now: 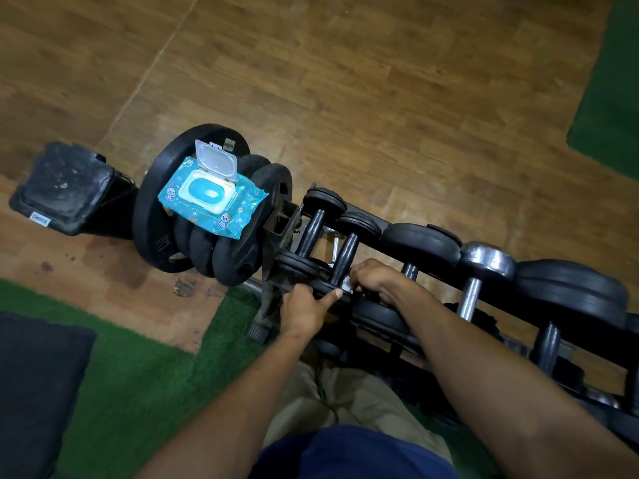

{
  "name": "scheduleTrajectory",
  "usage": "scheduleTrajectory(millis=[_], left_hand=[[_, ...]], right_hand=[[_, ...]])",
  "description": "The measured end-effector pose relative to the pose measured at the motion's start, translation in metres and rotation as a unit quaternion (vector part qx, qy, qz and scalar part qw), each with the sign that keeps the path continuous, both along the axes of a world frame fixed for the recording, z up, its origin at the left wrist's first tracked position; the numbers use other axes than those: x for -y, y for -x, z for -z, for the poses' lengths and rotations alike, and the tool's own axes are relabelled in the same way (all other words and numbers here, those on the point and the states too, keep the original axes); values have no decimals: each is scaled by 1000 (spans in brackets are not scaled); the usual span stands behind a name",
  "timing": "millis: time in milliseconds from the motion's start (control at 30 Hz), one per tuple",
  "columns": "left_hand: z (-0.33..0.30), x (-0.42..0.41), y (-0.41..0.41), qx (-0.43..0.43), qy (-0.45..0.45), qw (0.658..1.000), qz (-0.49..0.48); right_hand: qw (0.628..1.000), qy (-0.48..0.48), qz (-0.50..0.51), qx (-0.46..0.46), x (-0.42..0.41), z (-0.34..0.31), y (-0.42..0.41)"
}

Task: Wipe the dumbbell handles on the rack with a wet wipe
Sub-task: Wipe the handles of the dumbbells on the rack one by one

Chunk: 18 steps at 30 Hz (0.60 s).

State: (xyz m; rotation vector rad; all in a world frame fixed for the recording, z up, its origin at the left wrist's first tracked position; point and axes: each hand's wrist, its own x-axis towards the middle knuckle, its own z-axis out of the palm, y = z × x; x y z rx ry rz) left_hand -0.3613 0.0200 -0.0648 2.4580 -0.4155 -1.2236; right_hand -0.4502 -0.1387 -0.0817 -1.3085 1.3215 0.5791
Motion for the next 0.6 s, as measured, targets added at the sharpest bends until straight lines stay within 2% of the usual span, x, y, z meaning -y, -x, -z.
scheduleTrajectory(millis=[333, 400, 467, 533, 600], left_hand=[[-4, 1, 0, -3, 1, 1000, -10], [-7, 2, 1, -7, 3, 1000, -15], [-11, 2, 2, -4, 3, 1000, -13], [-14, 2, 2, 3, 3, 1000, -13], [-17, 2, 3, 1, 3, 1000, -14]], right_hand=[[995, 5, -82, 52, 11, -26, 5], [988, 53, -111, 92, 16, -39, 6], [953, 220, -174, 113, 19, -46, 2], [883, 394, -242, 78, 17, -48, -4], [808, 485, -333, 25, 13, -50, -10]])
